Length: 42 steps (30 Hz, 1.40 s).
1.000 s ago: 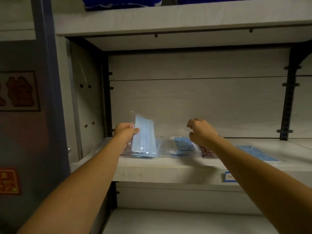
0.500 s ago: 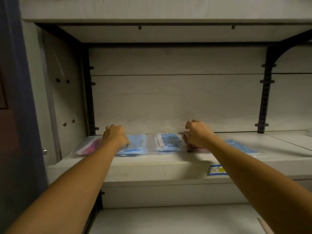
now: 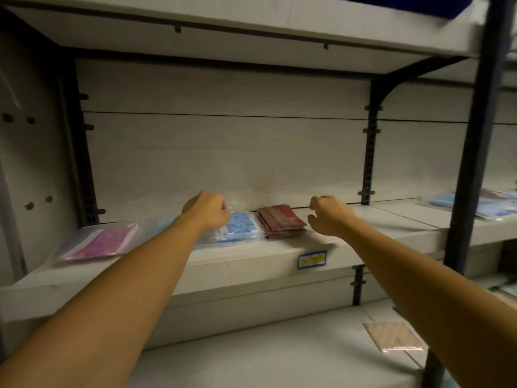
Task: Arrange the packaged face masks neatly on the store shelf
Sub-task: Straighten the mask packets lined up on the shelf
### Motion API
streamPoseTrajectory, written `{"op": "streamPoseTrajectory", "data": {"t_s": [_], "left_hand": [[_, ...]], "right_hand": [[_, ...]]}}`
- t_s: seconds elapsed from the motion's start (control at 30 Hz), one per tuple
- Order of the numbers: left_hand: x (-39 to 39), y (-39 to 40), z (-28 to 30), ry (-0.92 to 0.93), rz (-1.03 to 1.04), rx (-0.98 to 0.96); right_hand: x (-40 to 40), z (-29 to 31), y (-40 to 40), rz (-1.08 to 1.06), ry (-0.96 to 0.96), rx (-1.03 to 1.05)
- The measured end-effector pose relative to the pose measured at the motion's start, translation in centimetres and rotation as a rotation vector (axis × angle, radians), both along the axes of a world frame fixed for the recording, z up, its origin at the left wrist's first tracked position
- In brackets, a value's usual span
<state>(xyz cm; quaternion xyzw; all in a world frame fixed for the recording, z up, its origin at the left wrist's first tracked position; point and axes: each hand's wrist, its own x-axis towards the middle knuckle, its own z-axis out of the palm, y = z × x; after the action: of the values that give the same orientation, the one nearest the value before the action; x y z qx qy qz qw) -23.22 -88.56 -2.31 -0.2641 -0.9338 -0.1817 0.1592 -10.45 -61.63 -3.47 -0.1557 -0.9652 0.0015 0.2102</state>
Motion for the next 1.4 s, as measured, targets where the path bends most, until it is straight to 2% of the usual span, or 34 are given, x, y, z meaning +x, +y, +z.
{"op": "streamPoseTrajectory", "data": {"t_s": [0.43,0.87,1.2,1.4], "left_hand": [[9.0,11.3,-0.2,0.066,-0.119,-0.047],[19.3,23.2,-0.6,0.213,-0.04,-0.03],[27.9,34.7,-2.2,0.176,-0.141,-0.088],[30.0,41.4,-2.8,0.091,-0.233,-0.058]], "right_hand": [[11.4,0.9,10.0,-0.097,-0.009,0.048],[23.2,0.5,22.6,-0.117,-0.013,0.002],[31.1,-1.4,33.4,-0.177,-0.069,0.0],[33.5,-1.4,38.5,-0.206,-0.092,0.012]]}}
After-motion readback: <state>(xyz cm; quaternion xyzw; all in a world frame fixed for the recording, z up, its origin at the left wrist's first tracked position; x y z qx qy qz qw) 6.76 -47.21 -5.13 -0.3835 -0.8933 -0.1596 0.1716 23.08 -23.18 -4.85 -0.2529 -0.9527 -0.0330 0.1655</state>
